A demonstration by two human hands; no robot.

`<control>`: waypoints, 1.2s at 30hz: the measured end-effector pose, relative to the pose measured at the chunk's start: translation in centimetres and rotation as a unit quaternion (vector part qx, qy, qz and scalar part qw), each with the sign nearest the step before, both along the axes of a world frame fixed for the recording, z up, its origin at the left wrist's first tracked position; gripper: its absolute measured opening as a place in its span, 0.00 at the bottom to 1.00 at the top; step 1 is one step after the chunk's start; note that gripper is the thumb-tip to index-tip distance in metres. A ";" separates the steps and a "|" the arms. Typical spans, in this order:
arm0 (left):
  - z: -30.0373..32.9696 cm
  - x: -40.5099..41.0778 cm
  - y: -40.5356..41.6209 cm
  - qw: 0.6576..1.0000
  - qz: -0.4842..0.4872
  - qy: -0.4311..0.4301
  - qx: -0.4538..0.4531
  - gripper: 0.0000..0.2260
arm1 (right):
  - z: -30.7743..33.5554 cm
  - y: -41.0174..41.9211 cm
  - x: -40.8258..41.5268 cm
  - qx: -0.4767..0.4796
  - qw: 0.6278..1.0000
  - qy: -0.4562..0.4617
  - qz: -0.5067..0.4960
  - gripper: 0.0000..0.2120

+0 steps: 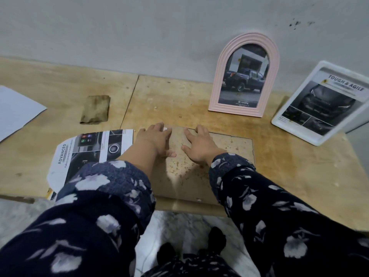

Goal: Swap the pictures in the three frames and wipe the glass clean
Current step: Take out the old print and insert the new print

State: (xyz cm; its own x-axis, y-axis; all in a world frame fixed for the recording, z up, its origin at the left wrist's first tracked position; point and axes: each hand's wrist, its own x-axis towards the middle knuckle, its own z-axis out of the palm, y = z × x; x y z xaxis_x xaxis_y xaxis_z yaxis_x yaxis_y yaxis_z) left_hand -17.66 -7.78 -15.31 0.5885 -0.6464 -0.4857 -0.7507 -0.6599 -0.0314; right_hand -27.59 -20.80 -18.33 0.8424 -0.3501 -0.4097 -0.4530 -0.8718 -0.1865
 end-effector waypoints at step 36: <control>-0.8 -1.7 -0.2 0.996 0.014 -0.035 0.077 0.48 | 0.7 -0.2 -0.1 -0.027 0.998 0.028 0.039 0.30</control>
State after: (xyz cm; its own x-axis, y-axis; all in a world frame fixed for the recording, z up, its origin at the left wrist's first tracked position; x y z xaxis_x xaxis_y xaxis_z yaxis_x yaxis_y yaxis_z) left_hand -19.33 -7.93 -16.11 0.6420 -0.5493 -0.5348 -0.7238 -0.6644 -0.1863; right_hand -27.69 -21.04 -17.63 0.8437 -0.3080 -0.4397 -0.3927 -0.9125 -0.1143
